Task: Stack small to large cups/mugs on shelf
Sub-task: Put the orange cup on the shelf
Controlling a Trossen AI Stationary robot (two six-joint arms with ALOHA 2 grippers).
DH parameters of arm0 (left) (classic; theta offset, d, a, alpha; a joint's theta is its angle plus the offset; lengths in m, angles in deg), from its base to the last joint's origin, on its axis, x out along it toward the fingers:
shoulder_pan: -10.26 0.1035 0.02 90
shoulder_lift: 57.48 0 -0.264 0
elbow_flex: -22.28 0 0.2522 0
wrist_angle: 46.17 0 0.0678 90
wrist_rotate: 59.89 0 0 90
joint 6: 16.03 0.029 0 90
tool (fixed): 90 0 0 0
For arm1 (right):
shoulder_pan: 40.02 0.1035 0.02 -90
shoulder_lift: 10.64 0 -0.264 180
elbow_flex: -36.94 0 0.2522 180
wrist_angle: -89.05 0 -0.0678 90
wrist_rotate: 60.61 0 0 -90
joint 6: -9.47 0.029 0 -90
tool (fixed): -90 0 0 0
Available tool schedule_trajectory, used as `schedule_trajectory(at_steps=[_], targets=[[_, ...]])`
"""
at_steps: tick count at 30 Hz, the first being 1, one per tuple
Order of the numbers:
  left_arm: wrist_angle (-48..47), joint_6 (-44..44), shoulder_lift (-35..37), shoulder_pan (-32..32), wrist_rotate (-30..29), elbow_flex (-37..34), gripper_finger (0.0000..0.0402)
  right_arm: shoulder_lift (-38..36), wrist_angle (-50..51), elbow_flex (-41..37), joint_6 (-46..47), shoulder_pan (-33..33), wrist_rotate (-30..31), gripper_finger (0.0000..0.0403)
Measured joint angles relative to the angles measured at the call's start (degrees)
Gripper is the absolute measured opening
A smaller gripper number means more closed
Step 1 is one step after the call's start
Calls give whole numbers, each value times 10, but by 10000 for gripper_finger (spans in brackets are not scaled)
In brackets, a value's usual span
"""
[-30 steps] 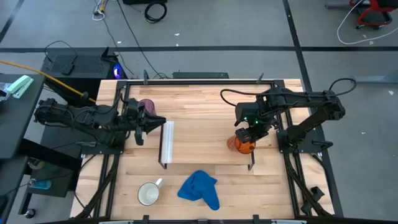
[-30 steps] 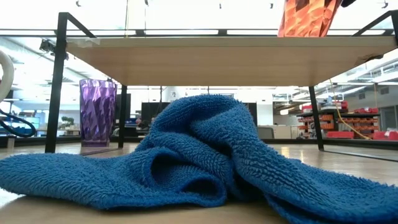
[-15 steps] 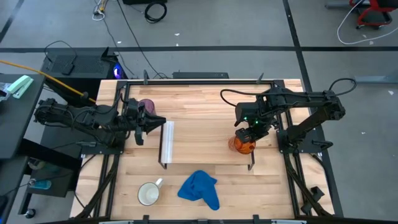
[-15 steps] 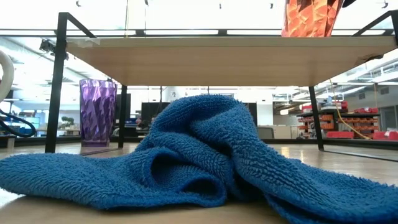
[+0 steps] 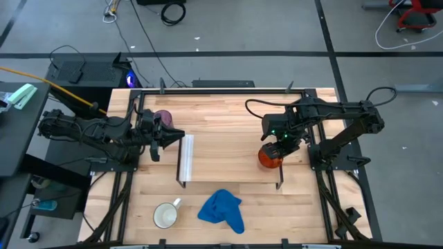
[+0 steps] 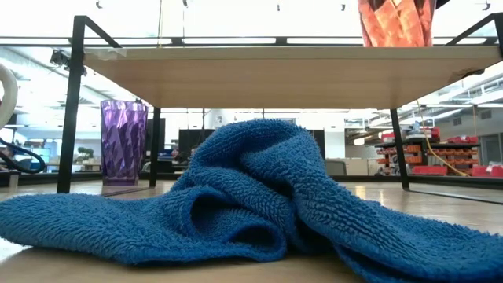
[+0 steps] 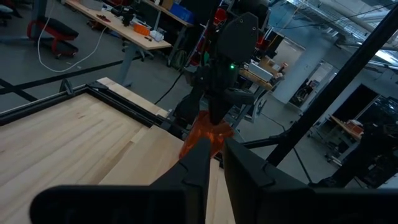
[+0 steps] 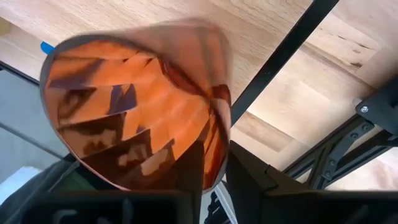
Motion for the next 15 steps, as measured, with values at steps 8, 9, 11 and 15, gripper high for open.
schedule_trajectory(at_steps=[8, 9, 11, 15], targets=[[0, 0, 0, 0, 0, 0, 51, 0, -9, 0, -10, 0, 22, 96], [0, 0, 0, 0, 0, 0, 51, 0, -15, 0, -11, 0, 27, 97], [0, 0, 0, 0, 0, 0, 51, 0, -23, 0, -14, -1, 28, 98], [0, 0, 0, 0, 0, 0, 52, 0, -30, 0, -15, 0, 28, 99]])
